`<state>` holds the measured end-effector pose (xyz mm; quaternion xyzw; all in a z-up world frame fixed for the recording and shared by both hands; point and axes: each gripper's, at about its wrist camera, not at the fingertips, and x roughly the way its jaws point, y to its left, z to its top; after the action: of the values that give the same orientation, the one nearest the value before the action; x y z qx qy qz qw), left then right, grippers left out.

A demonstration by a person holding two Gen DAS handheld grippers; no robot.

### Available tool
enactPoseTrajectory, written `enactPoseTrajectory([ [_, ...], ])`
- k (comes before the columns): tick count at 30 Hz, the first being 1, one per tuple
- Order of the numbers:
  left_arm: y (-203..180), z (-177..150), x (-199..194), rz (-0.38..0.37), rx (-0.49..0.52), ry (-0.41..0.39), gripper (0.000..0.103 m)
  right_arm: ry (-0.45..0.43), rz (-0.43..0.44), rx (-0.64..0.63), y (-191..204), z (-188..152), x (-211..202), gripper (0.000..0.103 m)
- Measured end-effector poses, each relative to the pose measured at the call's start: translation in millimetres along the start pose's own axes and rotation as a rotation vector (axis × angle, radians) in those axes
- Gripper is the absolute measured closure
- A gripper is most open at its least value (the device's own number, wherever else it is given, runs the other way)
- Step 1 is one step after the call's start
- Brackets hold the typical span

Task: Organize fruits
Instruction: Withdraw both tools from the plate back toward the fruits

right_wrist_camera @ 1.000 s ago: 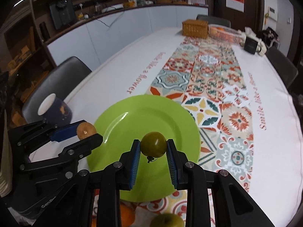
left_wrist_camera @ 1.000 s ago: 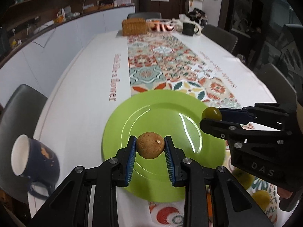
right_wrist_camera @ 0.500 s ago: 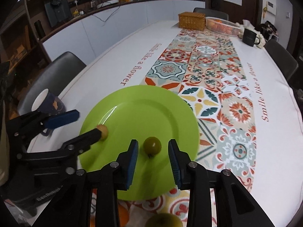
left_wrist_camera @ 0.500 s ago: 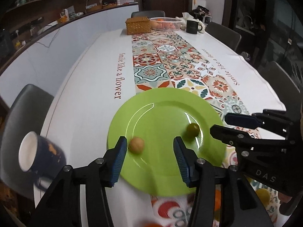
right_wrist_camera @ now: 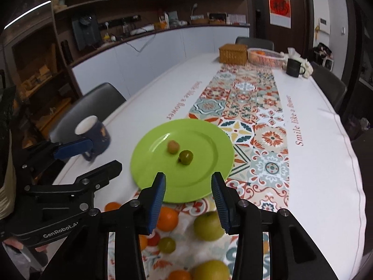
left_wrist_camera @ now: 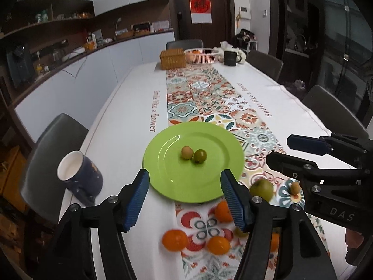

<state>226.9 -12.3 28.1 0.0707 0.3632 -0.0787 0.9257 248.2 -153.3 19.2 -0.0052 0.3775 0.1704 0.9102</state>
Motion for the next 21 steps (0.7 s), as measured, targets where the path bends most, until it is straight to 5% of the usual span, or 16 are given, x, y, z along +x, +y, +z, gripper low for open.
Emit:
enactPoseTrajectory([
  [21,-22,-60,-80,-0.005,0.005,-0.084,0.024,-0.089,-0.048,-0.023,27,-62,-83,0.050],
])
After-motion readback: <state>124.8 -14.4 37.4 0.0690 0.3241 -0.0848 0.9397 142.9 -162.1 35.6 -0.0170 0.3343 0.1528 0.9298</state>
